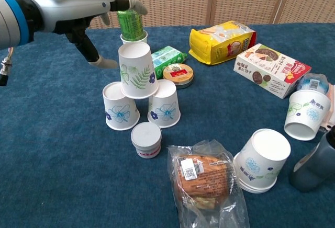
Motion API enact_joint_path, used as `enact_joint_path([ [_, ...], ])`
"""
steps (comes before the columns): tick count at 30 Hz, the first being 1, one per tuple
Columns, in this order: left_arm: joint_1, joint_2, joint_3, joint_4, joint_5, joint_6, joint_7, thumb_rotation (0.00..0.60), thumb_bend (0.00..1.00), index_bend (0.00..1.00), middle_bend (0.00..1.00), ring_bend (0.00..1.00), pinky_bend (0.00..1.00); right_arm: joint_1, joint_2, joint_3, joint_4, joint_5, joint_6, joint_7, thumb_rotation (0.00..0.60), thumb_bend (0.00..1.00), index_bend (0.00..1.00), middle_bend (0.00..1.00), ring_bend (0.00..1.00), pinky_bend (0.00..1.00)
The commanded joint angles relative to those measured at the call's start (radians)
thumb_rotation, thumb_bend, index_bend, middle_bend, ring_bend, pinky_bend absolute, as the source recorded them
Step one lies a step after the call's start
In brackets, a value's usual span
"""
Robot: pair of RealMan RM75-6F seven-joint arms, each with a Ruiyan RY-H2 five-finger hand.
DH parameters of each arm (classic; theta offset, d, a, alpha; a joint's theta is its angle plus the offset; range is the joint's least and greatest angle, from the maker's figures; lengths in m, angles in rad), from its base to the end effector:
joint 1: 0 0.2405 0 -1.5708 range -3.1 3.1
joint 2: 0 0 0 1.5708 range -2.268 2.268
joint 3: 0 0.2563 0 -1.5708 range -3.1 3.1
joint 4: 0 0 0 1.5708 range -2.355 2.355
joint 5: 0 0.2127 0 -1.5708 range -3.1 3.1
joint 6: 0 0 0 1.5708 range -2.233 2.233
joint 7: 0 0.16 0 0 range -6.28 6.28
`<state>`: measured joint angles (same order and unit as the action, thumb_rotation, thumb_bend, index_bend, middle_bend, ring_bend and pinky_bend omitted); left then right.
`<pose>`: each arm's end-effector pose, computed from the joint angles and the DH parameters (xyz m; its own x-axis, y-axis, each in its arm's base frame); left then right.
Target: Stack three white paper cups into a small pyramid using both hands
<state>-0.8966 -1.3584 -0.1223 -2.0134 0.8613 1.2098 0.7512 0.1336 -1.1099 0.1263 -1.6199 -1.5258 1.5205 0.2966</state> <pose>-0.0600 0.3113 0.0258 0.5481 0.1824 0.8163 0.7817 -0.4588 -0.4224 -0.2872 -0.2265 0.1747 0.0992 0.0978 0.9902 -0.9869 -0.1179 0.1105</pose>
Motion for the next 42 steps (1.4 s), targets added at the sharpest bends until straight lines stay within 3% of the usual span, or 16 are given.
enact_joint_path([
  [1, 0.029, 0.051, 0.000, -0.018, 0.040, 0.007, -0.048, 0.600, 0.32, 0.00, 0.00, 0.00, 0.18, 0.000, 0.000, 0.000, -0.001, -0.001, 0.002, 0.002, 0.600, 0.20, 0.13, 0.11, 0.04, 0.13],
  [15, 0.247, 0.344, 0.094, 0.007, 0.379, 0.058, -0.415, 0.600, 0.32, 0.00, 0.00, 0.00, 0.12, -0.003, 0.002, -0.006, -0.014, -0.014, 0.009, -0.015, 0.600, 0.20, 0.13, 0.10, 0.04, 0.13],
  [21, 0.374, 0.420, 0.159, 0.074, 0.568, 0.160, -0.592, 0.600, 0.32, 0.00, 0.00, 0.00, 0.10, -0.003, -0.001, -0.009, -0.019, -0.022, 0.012, -0.032, 0.600, 0.20, 0.13, 0.10, 0.04, 0.13],
  [26, 0.497, 0.430, 0.237, 0.166, 0.723, 0.270, -0.701, 0.600, 0.32, 0.02, 0.00, 0.00, 0.07, -0.003, -0.006, -0.013, -0.027, -0.032, 0.016, -0.063, 0.600, 0.20, 0.13, 0.10, 0.04, 0.13],
  [32, 0.629, 0.399, 0.301, 0.276, 0.825, 0.388, -0.752, 0.600, 0.31, 0.02, 0.00, 0.00, 0.03, -0.005, -0.009, -0.021, -0.044, -0.043, 0.018, -0.103, 0.600, 0.20, 0.13, 0.09, 0.04, 0.13],
  [42, 0.778, 0.323, 0.313, 0.426, 0.881, 0.532, -0.817, 0.600, 0.32, 0.02, 0.00, 0.00, 0.00, -0.003, -0.011, -0.023, -0.061, -0.037, 0.009, -0.144, 0.600, 0.20, 0.12, 0.08, 0.01, 0.13],
])
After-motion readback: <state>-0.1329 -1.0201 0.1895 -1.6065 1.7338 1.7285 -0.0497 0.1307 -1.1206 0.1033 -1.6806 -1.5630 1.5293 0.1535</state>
